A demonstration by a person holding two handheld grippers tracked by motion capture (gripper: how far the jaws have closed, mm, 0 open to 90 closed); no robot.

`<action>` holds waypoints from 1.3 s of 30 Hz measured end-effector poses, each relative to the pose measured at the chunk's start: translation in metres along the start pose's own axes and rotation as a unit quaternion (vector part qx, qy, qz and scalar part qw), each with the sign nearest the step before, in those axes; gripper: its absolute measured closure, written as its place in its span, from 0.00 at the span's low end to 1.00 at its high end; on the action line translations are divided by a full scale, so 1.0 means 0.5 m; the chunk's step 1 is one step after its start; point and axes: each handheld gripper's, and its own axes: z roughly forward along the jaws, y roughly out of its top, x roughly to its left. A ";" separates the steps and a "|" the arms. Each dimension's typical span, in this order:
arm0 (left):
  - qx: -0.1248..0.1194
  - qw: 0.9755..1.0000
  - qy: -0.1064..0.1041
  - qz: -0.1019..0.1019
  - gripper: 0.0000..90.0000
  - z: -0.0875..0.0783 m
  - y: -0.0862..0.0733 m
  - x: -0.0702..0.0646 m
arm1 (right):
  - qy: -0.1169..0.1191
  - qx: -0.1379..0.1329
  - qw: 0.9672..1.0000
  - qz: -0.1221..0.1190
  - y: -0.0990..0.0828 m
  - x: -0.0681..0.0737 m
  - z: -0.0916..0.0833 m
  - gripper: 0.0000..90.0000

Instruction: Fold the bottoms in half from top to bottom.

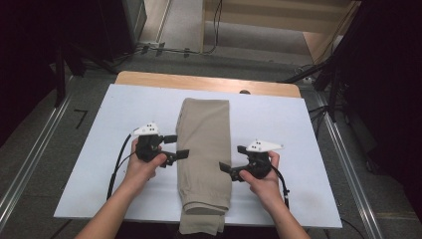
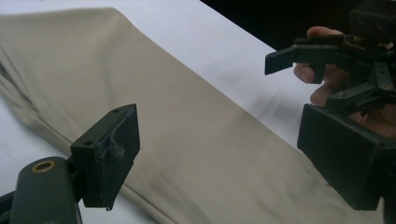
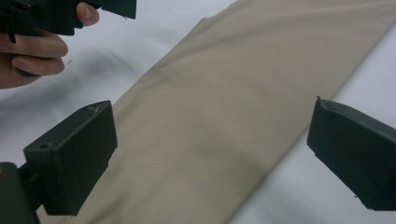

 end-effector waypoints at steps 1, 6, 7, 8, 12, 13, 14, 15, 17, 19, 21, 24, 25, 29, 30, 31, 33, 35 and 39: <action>0.003 1.000 -0.002 0.004 0.15 -0.002 -0.012 -0.011 | -0.003 0.000 1.000 -0.002 -0.012 0.008 -0.007 0.01; 0.022 0.999 -0.019 0.020 0.15 -0.017 -0.061 -0.066 | 0.001 0.009 1.000 -0.012 -0.065 0.044 -0.036 0.02; 0.023 0.999 -0.019 0.025 0.15 -0.020 -0.068 -0.078 | 0.003 0.009 1.000 -0.012 -0.073 0.052 -0.042 0.03; 0.022 0.999 -0.024 0.025 0.15 -0.024 -0.075 -0.088 | 0.003 0.008 1.000 -0.014 -0.081 0.060 -0.049 0.04; 0.031 0.998 -0.029 0.041 0.15 -0.038 -0.095 -0.126 | 0.011 0.003 1.000 -0.023 -0.107 0.089 -0.074 0.07; 0.032 0.998 -0.034 0.043 0.15 -0.040 -0.100 -0.134 | 0.013 0.001 1.000 -0.027 -0.112 0.096 -0.080 0.08; 0.037 0.998 -0.034 0.046 0.16 -0.042 -0.105 -0.143 | 0.015 0.002 0.999 -0.030 -0.117 0.104 -0.085 0.11; 0.038 0.997 -0.042 0.043 0.16 -0.043 -0.109 -0.150 | 0.017 0.001 0.999 -0.034 -0.122 0.113 -0.090 0.13; 0.037 0.997 -0.052 0.035 0.17 -0.045 -0.119 -0.165 | 0.022 0.004 0.999 -0.046 -0.132 0.129 -0.095 0.14; 0.051 0.996 -0.041 0.052 0.19 -0.041 -0.130 -0.182 | 0.018 0.016 0.998 -0.058 -0.143 0.143 -0.094 0.14; 0.062 0.996 -0.039 0.054 0.19 -0.033 -0.139 -0.192 | 0.014 0.030 0.997 -0.073 -0.153 0.155 -0.088 0.14; 0.086 0.994 -0.009 0.061 0.20 -0.016 -0.151 -0.203 | -0.002 0.050 0.993 -0.103 -0.158 0.173 -0.071 0.18; 0.100 0.993 0.013 0.066 0.23 -0.008 -0.155 -0.206 | -0.012 0.058 0.992 -0.112 -0.158 0.178 -0.064 0.21; 0.124 0.988 0.060 0.067 0.39 0.002 -0.165 -0.197 | -0.065 0.077 0.986 -0.131 -0.160 0.191 -0.046 0.37; 0.121 0.989 0.058 0.064 0.42 -0.002 -0.164 -0.194 | -0.068 0.078 0.986 -0.131 -0.160 0.190 -0.045 0.40; 0.116 0.990 0.061 0.061 0.46 -0.006 -0.162 -0.191 | -0.065 0.078 0.987 -0.128 -0.160 0.188 -0.045 0.44; 0.109 0.991 0.057 0.059 0.54 -0.014 -0.159 -0.185 | -0.064 0.077 0.987 -0.127 -0.159 0.182 -0.049 0.55; 0.106 0.992 0.045 0.055 0.63 -0.016 -0.158 -0.181 | -0.050 0.080 0.988 -0.123 -0.160 0.176 -0.050 0.62; 0.108 0.991 0.050 0.065 0.73 -0.014 -0.159 -0.186 | -0.043 0.096 0.986 -0.129 -0.165 0.173 -0.042 0.69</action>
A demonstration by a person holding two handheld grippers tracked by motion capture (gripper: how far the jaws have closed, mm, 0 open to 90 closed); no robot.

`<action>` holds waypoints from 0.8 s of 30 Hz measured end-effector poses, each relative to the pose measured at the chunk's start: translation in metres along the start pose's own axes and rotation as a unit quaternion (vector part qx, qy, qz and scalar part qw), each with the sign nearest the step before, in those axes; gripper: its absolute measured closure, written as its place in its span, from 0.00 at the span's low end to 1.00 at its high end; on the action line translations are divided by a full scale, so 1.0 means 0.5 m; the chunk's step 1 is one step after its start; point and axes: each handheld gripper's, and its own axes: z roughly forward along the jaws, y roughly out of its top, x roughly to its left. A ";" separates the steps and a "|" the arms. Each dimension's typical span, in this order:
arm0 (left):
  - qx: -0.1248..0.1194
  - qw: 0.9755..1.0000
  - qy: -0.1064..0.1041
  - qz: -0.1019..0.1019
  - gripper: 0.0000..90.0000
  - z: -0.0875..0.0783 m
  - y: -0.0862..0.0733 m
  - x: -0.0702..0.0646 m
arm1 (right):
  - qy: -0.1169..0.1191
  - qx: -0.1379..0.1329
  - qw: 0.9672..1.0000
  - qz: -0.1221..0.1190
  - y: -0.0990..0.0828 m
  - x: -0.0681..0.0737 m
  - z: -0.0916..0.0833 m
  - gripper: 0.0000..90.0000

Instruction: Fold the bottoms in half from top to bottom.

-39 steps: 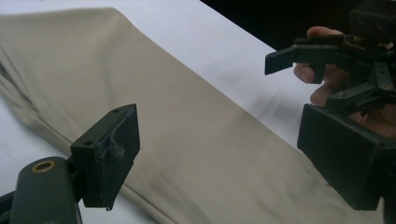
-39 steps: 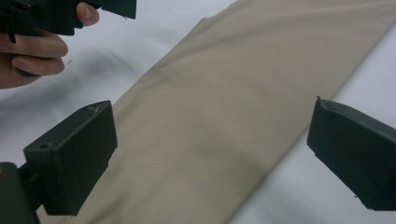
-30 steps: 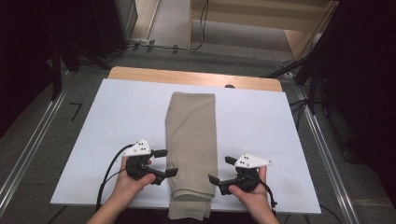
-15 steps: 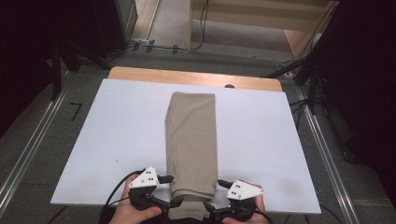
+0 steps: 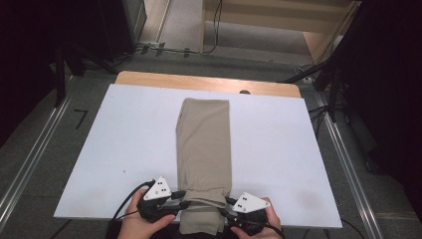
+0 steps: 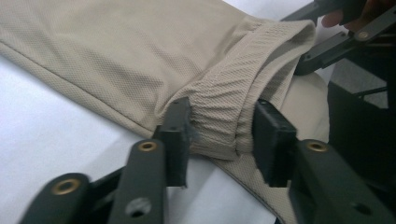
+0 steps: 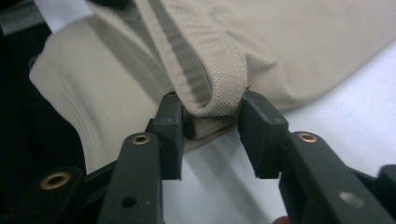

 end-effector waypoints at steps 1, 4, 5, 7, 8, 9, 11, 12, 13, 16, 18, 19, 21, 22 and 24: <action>-0.001 1.000 0.003 0.003 0.76 -0.001 0.001 -0.002 | 0.003 0.001 1.000 0.008 0.000 0.000 -0.001 0.71; 0.001 1.000 -0.003 0.012 0.87 -0.004 0.004 -0.007 | 0.009 0.005 1.000 0.019 0.005 -0.003 -0.003 0.84; 0.004 1.000 -0.002 0.019 0.89 -0.005 0.005 -0.010 | 0.010 0.005 1.000 0.021 0.005 -0.002 -0.004 0.87; 0.007 1.000 -0.005 0.025 0.93 -0.006 0.008 -0.015 | 0.012 0.004 1.000 0.017 0.008 -0.002 -0.005 0.91; 0.007 1.000 -0.007 0.025 0.93 -0.007 0.009 -0.017 | 0.013 0.004 1.000 0.018 0.009 -0.002 -0.007 0.91; 0.005 1.000 -0.010 0.025 0.94 -0.009 0.009 -0.018 | 0.016 0.003 1.000 0.019 0.009 -0.002 -0.009 0.92; 0.003 1.000 -0.015 0.023 0.94 -0.016 0.010 -0.020 | 0.022 0.001 1.000 0.019 0.011 0.000 -0.016 0.92; 0.001 1.000 -0.019 0.024 0.94 -0.020 0.009 -0.023 | 0.026 -0.001 1.000 0.018 0.012 0.002 -0.020 0.92; -0.002 1.000 -0.020 0.024 0.94 -0.025 0.009 -0.027 | 0.027 -0.003 0.999 0.016 0.012 0.006 -0.025 0.92; -0.006 0.999 -0.025 0.029 0.94 -0.040 0.006 -0.044 | 0.036 -0.012 0.999 0.018 0.011 0.018 -0.041 0.92; -0.007 0.999 -0.028 0.032 0.94 -0.049 0.002 -0.056 | 0.042 -0.016 0.999 0.017 0.008 0.028 -0.051 0.92; -0.008 0.999 -0.031 0.032 0.94 -0.053 -0.001 -0.061 | 0.045 -0.017 0.999 0.017 0.006 0.034 -0.056 0.92; -0.008 0.999 -0.038 0.033 0.94 -0.061 -0.005 -0.072 | 0.049 -0.020 0.999 0.015 0.002 0.045 -0.067 0.92; -0.007 0.999 -0.041 0.034 0.94 -0.065 -0.007 -0.078 | 0.051 -0.021 0.998 0.016 -0.001 0.051 -0.073 0.92; -0.006 0.998 -0.046 0.038 0.93 -0.071 -0.012 -0.089 | 0.056 -0.022 0.998 0.019 -0.008 0.061 -0.083 0.92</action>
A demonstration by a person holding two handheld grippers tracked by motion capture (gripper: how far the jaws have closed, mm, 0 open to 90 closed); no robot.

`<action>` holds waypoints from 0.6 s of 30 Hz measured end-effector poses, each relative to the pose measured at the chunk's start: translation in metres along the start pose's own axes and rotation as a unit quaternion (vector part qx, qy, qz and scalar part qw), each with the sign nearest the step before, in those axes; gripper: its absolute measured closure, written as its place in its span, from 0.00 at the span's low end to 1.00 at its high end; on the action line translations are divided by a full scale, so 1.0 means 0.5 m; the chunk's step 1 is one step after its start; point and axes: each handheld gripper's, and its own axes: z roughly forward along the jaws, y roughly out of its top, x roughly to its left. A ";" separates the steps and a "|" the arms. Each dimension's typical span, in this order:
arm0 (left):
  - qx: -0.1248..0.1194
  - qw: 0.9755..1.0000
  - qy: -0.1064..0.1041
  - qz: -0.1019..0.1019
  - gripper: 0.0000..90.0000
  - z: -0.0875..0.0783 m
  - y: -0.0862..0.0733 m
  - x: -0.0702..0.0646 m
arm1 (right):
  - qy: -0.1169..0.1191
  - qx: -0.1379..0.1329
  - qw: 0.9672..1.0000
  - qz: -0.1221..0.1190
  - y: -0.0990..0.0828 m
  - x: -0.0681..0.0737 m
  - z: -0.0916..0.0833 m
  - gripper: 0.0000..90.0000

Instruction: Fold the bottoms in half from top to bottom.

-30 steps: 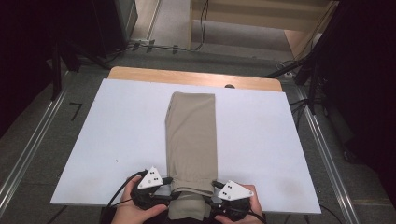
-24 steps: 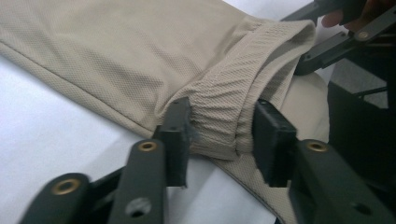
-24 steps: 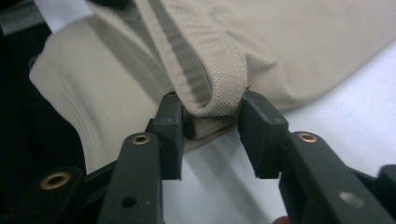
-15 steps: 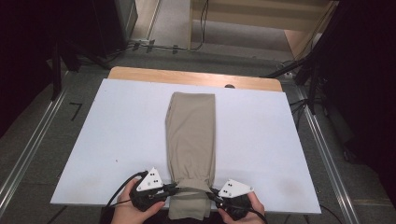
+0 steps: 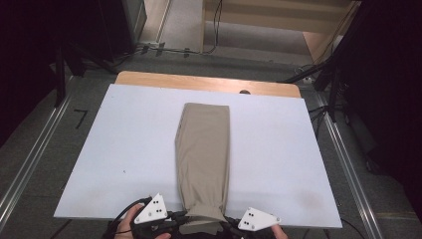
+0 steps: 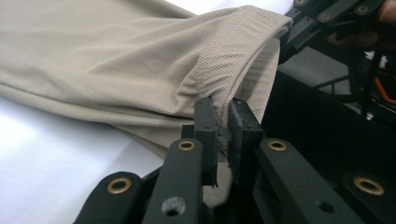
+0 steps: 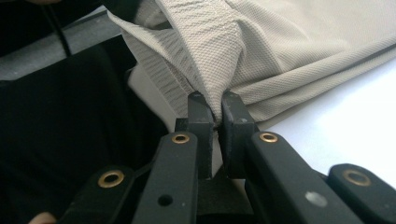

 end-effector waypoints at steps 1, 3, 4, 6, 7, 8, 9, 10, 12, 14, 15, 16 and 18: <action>0.001 1.000 -0.003 0.000 0.93 -0.002 -0.002 -0.005 | 0.003 -0.001 1.000 0.002 -0.003 0.004 -0.004 0.92; -0.004 1.000 -0.010 0.004 0.90 -0.008 -0.008 -0.013 | 0.013 -0.015 1.000 0.011 -0.011 0.012 -0.012 0.79; -0.020 1.000 -0.015 0.003 0.84 -0.015 -0.011 -0.016 | 0.007 -0.026 1.000 0.015 -0.014 0.016 -0.017 0.60; -0.059 0.998 -0.028 -0.009 0.63 -0.032 -0.011 -0.011 | 0.014 -0.025 0.999 0.023 -0.014 0.020 -0.024 0.23; -0.066 0.997 -0.027 -0.014 0.51 -0.038 -0.007 -0.005 | 0.017 -0.029 0.999 0.024 -0.014 0.019 -0.030 0.17; -0.064 0.997 -0.031 -0.022 0.39 -0.039 -0.002 0.004 | 0.012 -0.039 0.999 0.026 -0.013 0.017 -0.036 0.16; -0.065 0.997 -0.032 -0.030 0.27 -0.039 0.003 0.014 | 0.011 -0.048 0.998 0.028 -0.012 0.011 -0.041 0.13; -0.070 0.997 -0.028 -0.031 0.22 -0.039 0.007 0.025 | 0.011 -0.056 0.998 0.029 -0.009 0.004 -0.045 0.12; -0.077 0.996 -0.033 -0.034 0.20 -0.035 0.018 0.047 | 0.007 -0.068 0.997 0.039 0.004 -0.018 -0.049 0.10; -0.086 0.995 -0.039 -0.028 0.13 -0.031 0.032 0.070 | 0.000 -0.080 0.996 0.042 0.022 -0.043 -0.050 0.10; -0.089 0.995 -0.042 -0.026 0.12 -0.029 0.041 0.082 | -0.003 -0.082 0.996 0.041 0.032 -0.056 -0.049 0.08; -0.091 0.995 -0.039 -0.021 0.08 -0.027 0.050 0.093 | -0.005 -0.084 0.996 0.041 0.043 -0.071 -0.046 0.05; -0.099 0.994 -0.041 -0.013 0.06 -0.022 0.072 0.122 | -0.007 -0.087 0.995 0.042 0.064 -0.103 -0.038 0.00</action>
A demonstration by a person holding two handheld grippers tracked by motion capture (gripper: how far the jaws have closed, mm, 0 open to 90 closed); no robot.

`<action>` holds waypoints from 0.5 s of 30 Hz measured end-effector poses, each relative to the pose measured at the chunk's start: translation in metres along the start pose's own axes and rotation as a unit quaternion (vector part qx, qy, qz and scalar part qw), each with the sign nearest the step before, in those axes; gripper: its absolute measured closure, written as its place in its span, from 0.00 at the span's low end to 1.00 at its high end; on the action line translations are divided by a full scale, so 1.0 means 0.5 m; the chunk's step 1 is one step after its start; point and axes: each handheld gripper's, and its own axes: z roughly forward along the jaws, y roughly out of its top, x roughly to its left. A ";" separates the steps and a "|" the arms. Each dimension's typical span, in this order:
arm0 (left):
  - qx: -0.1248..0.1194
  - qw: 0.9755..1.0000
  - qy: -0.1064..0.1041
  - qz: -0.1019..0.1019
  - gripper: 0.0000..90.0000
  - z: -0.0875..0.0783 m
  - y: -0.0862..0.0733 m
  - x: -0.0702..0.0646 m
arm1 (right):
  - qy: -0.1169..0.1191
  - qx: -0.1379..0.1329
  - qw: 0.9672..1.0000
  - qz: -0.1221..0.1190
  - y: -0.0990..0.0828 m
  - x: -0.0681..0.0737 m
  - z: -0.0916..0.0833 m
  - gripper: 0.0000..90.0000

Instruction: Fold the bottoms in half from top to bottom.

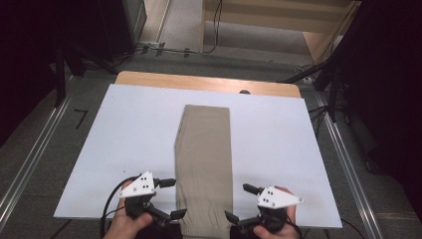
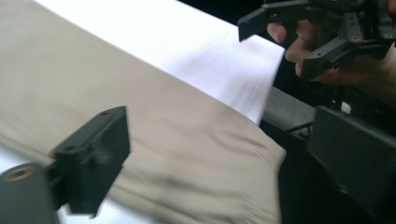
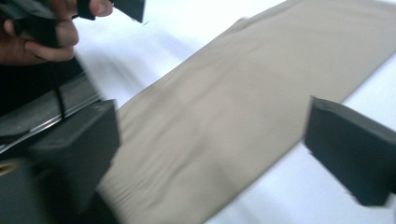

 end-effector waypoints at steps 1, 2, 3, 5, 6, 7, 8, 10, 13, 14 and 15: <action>-0.005 1.000 0.008 0.006 0.06 0.003 0.010 0.015 | -0.002 -0.002 1.000 0.002 0.011 -0.016 0.008 0.00; -0.010 1.000 0.009 0.010 0.06 0.008 0.021 0.031 | -0.007 -0.005 1.000 0.004 0.022 -0.032 0.016 0.00; -0.015 1.000 0.008 0.008 0.06 0.013 0.031 0.048 | -0.012 -0.007 1.000 0.007 0.033 -0.049 0.024 0.00; -0.018 1.000 0.013 0.007 0.01 0.027 0.050 0.083 | -0.014 -0.010 1.000 0.008 0.056 -0.082 0.045 0.00; -0.016 1.000 0.014 0.007 0.00 0.036 0.058 0.101 | -0.017 -0.012 1.000 0.011 0.067 -0.098 0.055 0.00; -0.014 1.000 0.019 0.007 0.00 0.044 0.067 0.119 | -0.019 -0.015 1.000 0.011 0.077 -0.113 0.066 0.00; -0.011 1.000 0.023 0.002 0.00 0.052 0.075 0.136 | -0.020 -0.015 1.000 0.011 0.088 -0.128 0.077 0.00; -0.009 0.999 0.032 0.001 0.00 0.067 0.088 0.168 | -0.029 -0.013 0.999 0.010 0.108 -0.156 0.099 0.00; -0.005 0.999 0.041 0.004 0.00 0.087 0.105 0.215 | -0.031 -0.010 0.999 0.005 0.133 -0.193 0.128 0.00; -0.001 0.999 0.046 0.004 0.00 0.093 0.111 0.231 | -0.032 -0.005 0.999 0.002 0.141 -0.205 0.137 0.00; 0.000 0.999 0.052 0.003 0.00 0.099 0.117 0.248 | -0.032 -0.001 0.999 0.001 0.149 -0.217 0.148 0.00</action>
